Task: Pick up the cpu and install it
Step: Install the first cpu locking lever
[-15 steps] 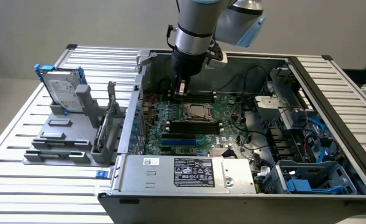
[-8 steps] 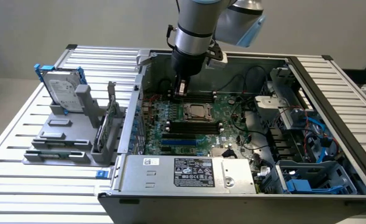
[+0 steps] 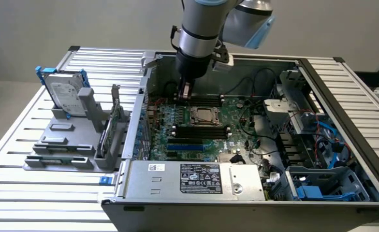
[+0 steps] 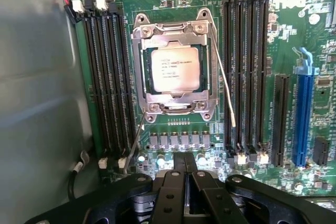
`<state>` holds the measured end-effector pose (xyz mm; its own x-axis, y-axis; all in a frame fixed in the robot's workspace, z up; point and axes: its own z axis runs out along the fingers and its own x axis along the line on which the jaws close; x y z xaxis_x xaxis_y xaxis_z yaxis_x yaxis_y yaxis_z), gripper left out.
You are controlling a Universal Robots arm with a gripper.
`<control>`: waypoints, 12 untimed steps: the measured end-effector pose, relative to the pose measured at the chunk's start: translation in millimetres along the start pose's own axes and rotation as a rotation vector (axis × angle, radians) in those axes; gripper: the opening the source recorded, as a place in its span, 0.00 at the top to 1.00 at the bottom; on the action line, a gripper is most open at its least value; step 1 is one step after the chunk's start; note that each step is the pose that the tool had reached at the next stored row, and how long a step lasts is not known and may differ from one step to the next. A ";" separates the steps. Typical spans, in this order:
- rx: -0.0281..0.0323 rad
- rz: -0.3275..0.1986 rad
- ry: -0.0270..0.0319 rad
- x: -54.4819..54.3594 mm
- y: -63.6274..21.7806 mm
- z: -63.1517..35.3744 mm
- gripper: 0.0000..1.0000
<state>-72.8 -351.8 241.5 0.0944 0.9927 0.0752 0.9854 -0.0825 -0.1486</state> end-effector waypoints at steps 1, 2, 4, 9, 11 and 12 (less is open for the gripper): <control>0.0003 0.006 0.0094 0.0 -0.3 0.0 0.89; 0.0004 0.013 0.0185 0.0 -0.5 0.1 0.89; 0.0007 0.027 0.0361 -0.1 -1.0 0.1 0.89; 0.0001 0.072 0.0597 -0.2 -1.7 0.2 0.89; 0.0007 0.092 0.0641 -0.2 -1.9 0.2 0.89; 0.0010 0.103 0.0660 -0.2 -2.0 0.2 0.89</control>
<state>-74.8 -351.8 241.6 0.2039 0.9711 0.1243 0.9700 -0.1832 -0.1599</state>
